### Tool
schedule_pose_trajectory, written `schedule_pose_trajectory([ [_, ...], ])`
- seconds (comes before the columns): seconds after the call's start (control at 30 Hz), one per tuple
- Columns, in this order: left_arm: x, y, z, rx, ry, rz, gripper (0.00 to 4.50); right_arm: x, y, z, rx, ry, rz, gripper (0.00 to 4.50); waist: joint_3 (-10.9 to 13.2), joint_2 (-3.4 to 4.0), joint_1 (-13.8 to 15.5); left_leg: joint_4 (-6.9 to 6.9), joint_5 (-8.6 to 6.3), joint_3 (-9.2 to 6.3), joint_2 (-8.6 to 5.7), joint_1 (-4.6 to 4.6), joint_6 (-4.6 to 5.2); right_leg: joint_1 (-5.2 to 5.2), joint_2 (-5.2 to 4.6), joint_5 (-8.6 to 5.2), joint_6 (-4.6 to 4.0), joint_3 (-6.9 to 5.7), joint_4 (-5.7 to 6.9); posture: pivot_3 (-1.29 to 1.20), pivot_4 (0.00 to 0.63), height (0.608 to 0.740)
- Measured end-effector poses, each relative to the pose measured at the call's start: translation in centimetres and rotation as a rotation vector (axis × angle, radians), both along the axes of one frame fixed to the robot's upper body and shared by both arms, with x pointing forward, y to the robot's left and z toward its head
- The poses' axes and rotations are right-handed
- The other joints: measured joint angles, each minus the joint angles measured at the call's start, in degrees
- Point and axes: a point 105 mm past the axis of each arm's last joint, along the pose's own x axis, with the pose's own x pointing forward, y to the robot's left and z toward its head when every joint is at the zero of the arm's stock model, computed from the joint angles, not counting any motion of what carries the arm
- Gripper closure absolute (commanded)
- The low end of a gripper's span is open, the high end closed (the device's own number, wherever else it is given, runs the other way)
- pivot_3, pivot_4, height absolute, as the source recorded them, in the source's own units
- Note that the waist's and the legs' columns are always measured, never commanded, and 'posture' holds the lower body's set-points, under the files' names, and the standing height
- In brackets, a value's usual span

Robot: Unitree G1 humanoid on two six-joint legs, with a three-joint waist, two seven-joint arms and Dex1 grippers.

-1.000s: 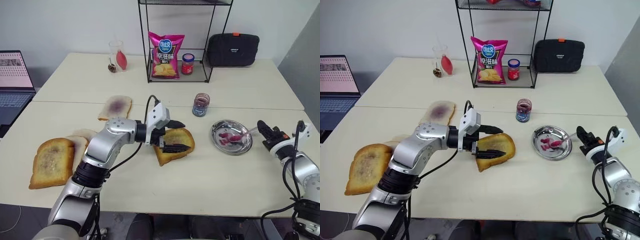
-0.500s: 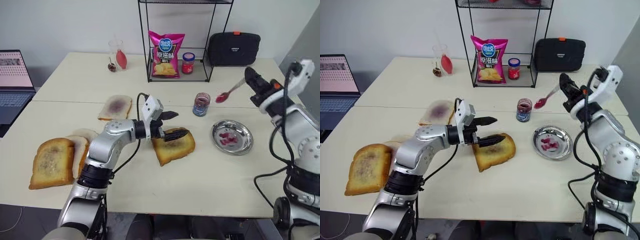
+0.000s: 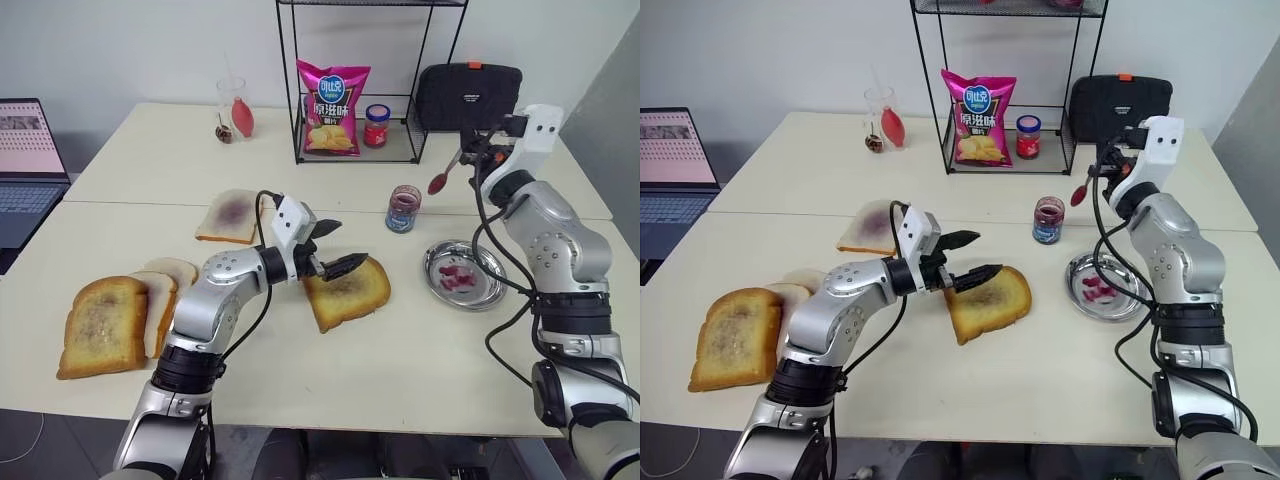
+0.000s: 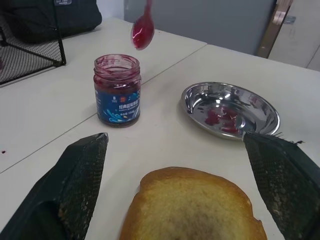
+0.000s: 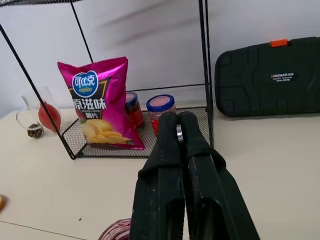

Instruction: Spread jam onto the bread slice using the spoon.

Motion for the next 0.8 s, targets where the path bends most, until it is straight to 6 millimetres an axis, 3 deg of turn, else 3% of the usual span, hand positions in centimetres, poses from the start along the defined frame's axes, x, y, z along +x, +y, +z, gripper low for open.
schedule_pose_trajectory([
  [0.23, 0.0, 0.4, 0.2, 0.002, -0.011, 0.016, 0.00, 0.4, 1.2, 1.3, -0.036, -0.056, 0.032, 4.49, 0.0, 0.00, -0.1, 0.00, 0.00, -0.03, 0.00, 0.00, 0.00, 0.00, -0.02, 0.00, 0.00, -0.03, 0.00, 0.00, 0.150, 0.740],
  [0.8, 0.1, 0.9, 0.3, 0.016, -0.018, 0.034, 0.00, -0.1, 2.8, 1.3, -0.060, -0.069, 0.074, 4.49, 0.0, 0.00, -0.1, 0.00, 0.00, -0.07, -0.01, 0.00, 0.00, 0.00, -0.04, 0.00, -0.01, -0.05, 0.02, 0.00, 0.150, 0.740],
])
